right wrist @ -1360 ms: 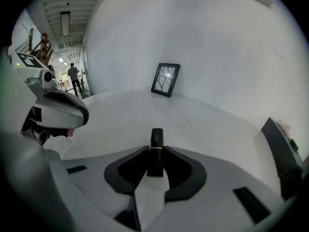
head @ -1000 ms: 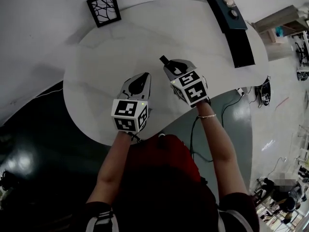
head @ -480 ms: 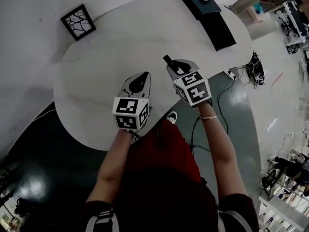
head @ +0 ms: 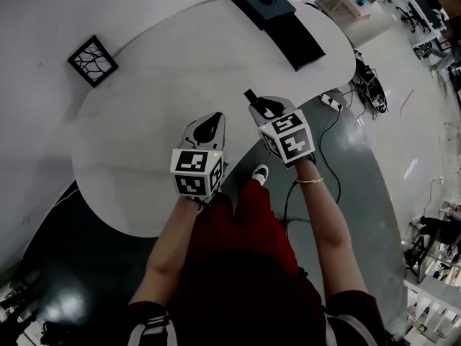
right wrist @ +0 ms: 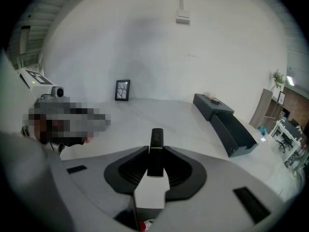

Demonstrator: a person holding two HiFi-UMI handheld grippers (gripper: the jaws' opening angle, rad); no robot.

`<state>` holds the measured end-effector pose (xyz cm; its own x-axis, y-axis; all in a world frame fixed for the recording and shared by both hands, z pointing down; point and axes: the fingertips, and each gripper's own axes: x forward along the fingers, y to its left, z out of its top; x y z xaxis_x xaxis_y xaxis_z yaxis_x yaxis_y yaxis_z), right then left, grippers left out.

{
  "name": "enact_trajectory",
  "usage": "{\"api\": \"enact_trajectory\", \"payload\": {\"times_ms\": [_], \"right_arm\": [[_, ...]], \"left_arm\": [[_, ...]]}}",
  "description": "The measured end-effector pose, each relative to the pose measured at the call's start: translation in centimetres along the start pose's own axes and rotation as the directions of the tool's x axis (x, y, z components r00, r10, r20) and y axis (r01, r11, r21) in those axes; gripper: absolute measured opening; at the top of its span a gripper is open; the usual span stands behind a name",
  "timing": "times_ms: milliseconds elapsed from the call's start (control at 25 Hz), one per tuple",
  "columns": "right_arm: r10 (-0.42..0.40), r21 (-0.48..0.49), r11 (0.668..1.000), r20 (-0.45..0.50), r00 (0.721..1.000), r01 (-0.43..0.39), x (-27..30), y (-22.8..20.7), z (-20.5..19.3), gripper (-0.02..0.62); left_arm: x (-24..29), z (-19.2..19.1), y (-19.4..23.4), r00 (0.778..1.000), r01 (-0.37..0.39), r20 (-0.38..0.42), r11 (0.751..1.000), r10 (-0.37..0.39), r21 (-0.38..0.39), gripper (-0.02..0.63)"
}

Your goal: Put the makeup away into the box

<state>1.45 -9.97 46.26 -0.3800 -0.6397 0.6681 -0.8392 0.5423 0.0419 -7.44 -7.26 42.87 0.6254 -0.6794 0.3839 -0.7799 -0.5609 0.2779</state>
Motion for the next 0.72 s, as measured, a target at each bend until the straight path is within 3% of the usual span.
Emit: {"api": "enact_trajectory", "payload": {"times_ms": [320,720], "right_arm": [[-0.047,0.087,0.995,-0.019,0.999,0.048,-3.0,-5.6,-1.6,0.104],[-0.028,0.092,0.995,-0.006,1.0,0.029,-3.9,-12.6,-2.4,0.104]], "left_arm": [[4.3,1.6,-4.2,0.999,0.031,-0.013,0.998,-0.031,0.058,0.023],[10.5,3.2,-8.5,1.0,0.02,-0.017,0.997,-0.019,0.072,0.023]]}}
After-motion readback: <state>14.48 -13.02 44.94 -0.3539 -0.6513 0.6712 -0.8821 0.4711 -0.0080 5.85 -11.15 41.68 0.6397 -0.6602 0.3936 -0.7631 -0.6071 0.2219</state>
